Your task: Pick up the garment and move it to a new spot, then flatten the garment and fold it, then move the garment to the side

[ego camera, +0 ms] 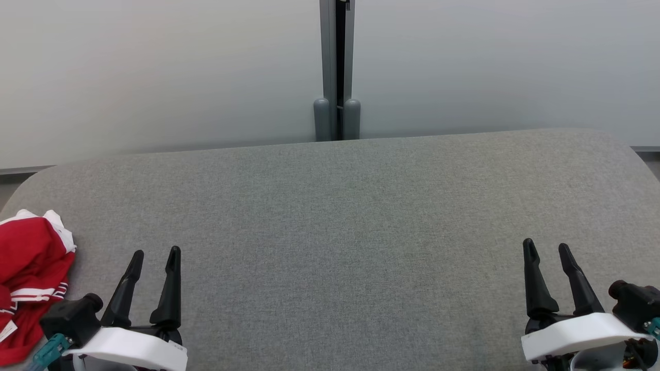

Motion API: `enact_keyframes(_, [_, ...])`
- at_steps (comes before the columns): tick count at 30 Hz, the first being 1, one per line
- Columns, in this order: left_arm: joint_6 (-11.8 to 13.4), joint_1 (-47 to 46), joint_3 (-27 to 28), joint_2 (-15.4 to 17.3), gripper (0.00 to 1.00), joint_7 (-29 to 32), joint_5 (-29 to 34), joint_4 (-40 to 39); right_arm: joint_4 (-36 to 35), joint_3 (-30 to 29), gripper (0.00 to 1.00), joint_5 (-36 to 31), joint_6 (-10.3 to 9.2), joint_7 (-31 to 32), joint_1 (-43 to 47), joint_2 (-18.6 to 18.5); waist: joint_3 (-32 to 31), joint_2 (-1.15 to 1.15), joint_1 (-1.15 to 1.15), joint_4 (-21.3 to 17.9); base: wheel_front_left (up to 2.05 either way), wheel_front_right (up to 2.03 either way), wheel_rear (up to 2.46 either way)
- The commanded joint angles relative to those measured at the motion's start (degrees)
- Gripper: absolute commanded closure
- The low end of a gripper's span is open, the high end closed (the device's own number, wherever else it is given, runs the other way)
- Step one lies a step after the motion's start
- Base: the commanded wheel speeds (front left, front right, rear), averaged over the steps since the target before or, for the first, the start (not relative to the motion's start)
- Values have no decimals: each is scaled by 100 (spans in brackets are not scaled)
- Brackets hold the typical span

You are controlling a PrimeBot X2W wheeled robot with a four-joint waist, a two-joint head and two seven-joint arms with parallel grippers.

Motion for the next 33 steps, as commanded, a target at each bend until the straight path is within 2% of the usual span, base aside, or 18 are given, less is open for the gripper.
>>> enact_keyframes(1, [37,10,-9,42,0,-59,172,-29,-20,12,0,-181,2,-61,19,-37,-5,0,0,-3,0,0,0])
enact_keyframes(19, [111,191,-11,17,0,-286,1057,142,129,156,0,-1146,1,-235,65,-42,-74,0,0,-19,0,0,0])
enact_keyframes(33, [111,335,-3,-47,0,-455,1639,223,219,174,0,-1494,1,-384,139,-45,-136,0,0,-29,0,0,0])
